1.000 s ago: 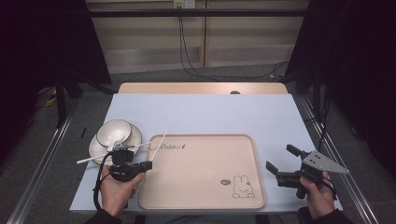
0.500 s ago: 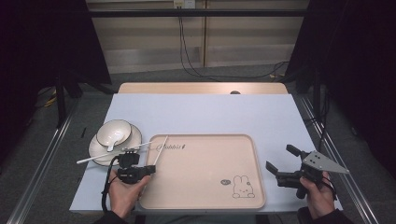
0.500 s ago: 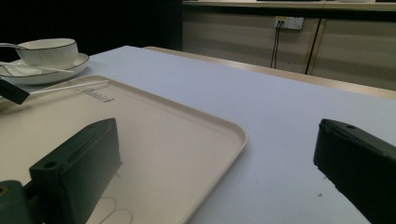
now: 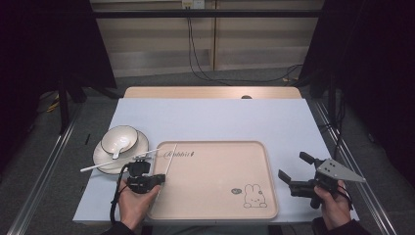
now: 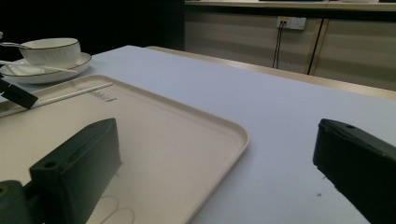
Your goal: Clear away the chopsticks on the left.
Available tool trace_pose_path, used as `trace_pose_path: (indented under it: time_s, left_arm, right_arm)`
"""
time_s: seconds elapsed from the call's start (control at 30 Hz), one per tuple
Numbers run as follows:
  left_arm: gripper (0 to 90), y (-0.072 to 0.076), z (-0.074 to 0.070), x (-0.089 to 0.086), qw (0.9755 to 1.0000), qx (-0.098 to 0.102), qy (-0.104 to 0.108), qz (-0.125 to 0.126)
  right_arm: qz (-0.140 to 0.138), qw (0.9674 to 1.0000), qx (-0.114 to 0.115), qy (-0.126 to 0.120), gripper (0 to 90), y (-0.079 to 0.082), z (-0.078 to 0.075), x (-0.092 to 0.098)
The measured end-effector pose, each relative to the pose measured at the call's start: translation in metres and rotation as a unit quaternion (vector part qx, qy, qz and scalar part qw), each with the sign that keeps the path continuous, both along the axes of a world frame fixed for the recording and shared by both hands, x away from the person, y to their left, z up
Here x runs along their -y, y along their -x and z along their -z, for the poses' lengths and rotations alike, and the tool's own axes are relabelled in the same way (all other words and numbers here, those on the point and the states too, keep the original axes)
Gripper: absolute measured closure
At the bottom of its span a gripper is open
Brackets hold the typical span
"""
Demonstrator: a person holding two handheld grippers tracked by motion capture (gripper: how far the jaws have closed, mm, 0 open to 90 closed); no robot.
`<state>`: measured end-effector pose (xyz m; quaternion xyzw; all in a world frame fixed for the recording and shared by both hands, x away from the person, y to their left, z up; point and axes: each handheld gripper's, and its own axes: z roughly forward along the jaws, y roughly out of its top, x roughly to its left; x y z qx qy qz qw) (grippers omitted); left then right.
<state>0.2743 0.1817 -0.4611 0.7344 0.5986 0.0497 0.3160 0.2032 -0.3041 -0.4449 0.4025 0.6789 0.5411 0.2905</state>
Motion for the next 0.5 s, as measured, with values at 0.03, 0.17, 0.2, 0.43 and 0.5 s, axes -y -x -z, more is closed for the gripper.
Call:
trace_pose_path:
  time_s: [0.03, 0.17, 0.2, 0.43, 0.5]
  left_arm:
    - [84.0, -0.0003, 0.0002, -0.0006, 1.0000, -0.001, 0.004, -0.001]
    - [76.4, -0.0013, -0.0002, -0.0018, 0.9997, 0.003, 0.017, 0.018]
    - [74.4, -0.0010, 0.0001, -0.0019, 0.9995, 0.007, 0.017, 0.024]
    - [62.3, 0.0002, -0.0052, -0.0077, 0.9979, 0.035, 0.033, 0.042]
    - [56.2, 0.0015, -0.0073, -0.0086, 0.9966, 0.043, 0.037, 0.060]
  right_arm:
    - [0.000, 1.0000, 0.000, 0.000, 0.5, 0.0000, 0.0000, 0.0000]
    - [-0.003, 1.0000, 0.000, 0.000, 0.5, 0.0003, -0.0002, 0.0002]
    - [-0.002, 1.0000, 0.001, -0.001, 0.5, 0.0002, -0.0001, 0.0001]
    - [0.000, 1.0000, 0.003, -0.003, 0.5, 0.0001, -0.0002, 0.0000]
    - [0.000, 1.0000, 0.002, -0.003, 0.5, 0.0003, -0.0002, -0.0001]
